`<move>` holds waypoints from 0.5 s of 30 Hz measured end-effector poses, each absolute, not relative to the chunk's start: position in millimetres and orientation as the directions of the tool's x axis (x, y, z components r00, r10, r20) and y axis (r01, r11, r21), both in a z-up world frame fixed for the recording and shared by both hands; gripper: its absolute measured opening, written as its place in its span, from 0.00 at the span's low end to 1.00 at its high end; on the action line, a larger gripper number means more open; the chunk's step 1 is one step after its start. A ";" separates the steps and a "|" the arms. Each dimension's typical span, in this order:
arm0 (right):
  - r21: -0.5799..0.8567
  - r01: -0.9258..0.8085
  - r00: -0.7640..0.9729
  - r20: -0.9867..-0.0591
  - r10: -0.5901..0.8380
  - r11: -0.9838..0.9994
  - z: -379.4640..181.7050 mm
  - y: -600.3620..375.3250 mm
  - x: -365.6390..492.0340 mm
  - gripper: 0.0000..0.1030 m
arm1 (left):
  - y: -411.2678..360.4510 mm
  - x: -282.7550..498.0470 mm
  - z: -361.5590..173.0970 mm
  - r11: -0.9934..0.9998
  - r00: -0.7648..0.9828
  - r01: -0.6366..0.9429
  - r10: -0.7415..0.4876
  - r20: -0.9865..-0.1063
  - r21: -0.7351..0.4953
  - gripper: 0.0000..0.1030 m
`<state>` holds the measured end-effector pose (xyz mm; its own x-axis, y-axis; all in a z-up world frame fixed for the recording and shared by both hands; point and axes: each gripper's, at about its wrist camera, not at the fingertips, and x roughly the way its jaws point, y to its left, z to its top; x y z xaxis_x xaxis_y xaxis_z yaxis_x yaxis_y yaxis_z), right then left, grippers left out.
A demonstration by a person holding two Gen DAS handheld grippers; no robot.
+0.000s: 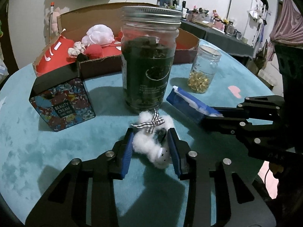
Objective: Organize soft objects
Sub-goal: 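Grasp the blue tissue pack with the right tool while the left tool lowers onto the white plush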
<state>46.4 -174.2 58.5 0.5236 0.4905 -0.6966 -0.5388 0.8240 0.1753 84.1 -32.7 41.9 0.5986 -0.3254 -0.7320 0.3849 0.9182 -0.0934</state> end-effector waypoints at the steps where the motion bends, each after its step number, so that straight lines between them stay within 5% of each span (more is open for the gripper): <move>1: 0.174 -0.537 0.525 -0.697 0.489 0.825 58.6 -174.7 46.0 0.15 | -32.1 84.3 42.1 0.918 0.599 0.386 -0.327 -0.731 -0.094 0.37; 4: 0.176 -0.530 0.521 -0.705 0.482 0.830 57.3 -177.3 45.7 0.15 | -30.7 83.4 41.3 0.916 0.601 0.389 -0.330 -0.728 -0.094 0.68; 9: 0.176 -0.510 0.504 -0.733 0.458 0.842 50.4 -184.4 42.1 0.20 | -34.0 83.4 35.6 0.909 0.583 0.405 -0.337 -0.739 -0.095 0.68; 11: 0.163 -0.503 0.513 -0.734 0.445 0.849 50.0 -186.8 40.1 0.28 | -38.1 85.2 33.2 0.912 0.582 0.403 -0.315 -0.750 -0.070 0.68; 13: 0.134 -0.492 0.531 -0.737 0.419 0.860 50.2 -187.8 39.9 0.53 | -42.0 87.4 32.6 0.913 0.583 0.407 -0.292 -0.758 -0.039 0.68; 15: 0.134 -0.494 0.537 -0.730 0.423 0.859 50.7 -189.4 41.3 0.58 | -44.3 89.5 33.0 0.910 0.580 0.414 -0.280 -0.765 -0.019 0.68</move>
